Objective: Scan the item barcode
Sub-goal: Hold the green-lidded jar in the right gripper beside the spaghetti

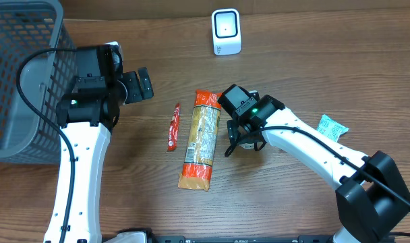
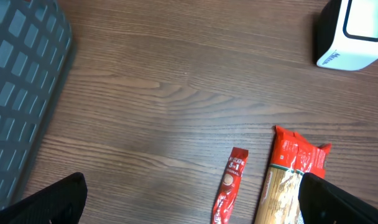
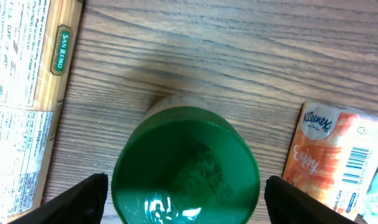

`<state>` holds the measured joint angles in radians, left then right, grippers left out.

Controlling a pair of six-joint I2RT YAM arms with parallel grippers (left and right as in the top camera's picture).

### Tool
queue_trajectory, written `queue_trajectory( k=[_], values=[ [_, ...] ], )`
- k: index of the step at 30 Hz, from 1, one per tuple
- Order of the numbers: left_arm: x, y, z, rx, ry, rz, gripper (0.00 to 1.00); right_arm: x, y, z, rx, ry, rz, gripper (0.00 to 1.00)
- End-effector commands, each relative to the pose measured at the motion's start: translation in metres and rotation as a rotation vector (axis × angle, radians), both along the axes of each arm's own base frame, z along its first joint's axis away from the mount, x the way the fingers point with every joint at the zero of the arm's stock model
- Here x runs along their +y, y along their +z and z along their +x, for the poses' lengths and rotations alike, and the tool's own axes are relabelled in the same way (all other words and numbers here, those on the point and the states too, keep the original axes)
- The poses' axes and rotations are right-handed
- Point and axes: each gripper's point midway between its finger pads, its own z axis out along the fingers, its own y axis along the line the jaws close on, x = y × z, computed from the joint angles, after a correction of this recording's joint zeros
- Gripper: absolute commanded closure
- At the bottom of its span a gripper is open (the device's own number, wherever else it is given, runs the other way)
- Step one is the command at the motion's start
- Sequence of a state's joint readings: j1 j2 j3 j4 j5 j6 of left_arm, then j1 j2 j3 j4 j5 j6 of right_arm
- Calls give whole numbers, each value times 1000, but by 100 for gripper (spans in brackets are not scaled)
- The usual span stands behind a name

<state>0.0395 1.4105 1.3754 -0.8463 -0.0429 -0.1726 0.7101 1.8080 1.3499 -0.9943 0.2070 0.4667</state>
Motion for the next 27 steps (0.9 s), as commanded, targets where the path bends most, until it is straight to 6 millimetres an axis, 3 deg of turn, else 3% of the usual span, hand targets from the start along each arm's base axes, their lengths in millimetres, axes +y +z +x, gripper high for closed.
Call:
queue_trajectory(
  k=[1, 8, 27],
  values=[
    [2, 0, 1, 0, -2, 18, 0, 0, -2, 1, -6, 4, -7, 17],
    [2, 0, 1, 0, -2, 18, 0, 6, 0, 8, -36, 2, 18, 11],
    [2, 0, 1, 0, -2, 18, 0, 3, -1, 4, -20, 3, 5, 10]
  ],
)
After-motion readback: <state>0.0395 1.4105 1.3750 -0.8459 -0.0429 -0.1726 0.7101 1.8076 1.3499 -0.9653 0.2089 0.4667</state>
